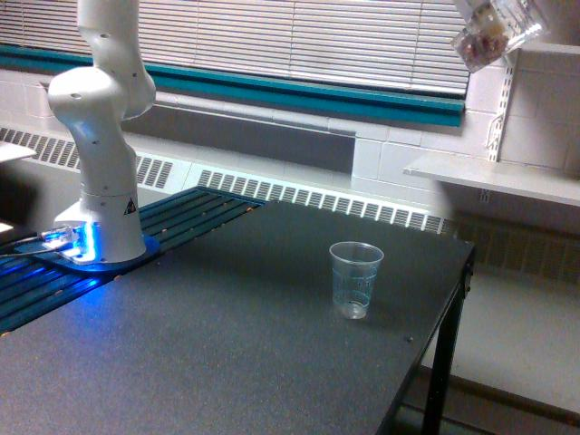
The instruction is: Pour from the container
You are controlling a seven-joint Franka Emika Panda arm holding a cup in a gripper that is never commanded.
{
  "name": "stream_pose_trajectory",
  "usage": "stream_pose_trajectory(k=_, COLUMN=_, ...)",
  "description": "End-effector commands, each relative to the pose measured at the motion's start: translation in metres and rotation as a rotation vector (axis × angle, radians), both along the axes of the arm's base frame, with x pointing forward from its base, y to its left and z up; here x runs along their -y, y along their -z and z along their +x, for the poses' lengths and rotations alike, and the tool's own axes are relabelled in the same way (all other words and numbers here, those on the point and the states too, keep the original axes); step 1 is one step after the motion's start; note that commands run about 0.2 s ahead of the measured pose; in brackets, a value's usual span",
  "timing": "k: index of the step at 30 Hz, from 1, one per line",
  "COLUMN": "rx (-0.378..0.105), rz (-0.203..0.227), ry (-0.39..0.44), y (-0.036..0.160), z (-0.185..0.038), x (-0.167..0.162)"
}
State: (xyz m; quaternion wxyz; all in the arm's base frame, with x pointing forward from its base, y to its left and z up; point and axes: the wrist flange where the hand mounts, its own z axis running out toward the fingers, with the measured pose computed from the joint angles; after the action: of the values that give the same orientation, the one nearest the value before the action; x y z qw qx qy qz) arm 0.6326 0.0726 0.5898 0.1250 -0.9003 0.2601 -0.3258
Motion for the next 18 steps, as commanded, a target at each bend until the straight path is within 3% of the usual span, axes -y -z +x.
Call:
stream_pose_trajectory(k=1, rx=0.000, rz=-0.006, ry=0.005, y=0.001, z=0.001, x=0.000)
stream_pose_trajectory(k=12, rx=0.008, rz=-0.028, ry=-0.019, y=0.006, z=-0.003, x=-0.004)
stream_pose_trajectory(k=18, rx=-0.013, rz=-0.056, ry=-0.046, y=0.017, z=-0.014, x=-0.005)
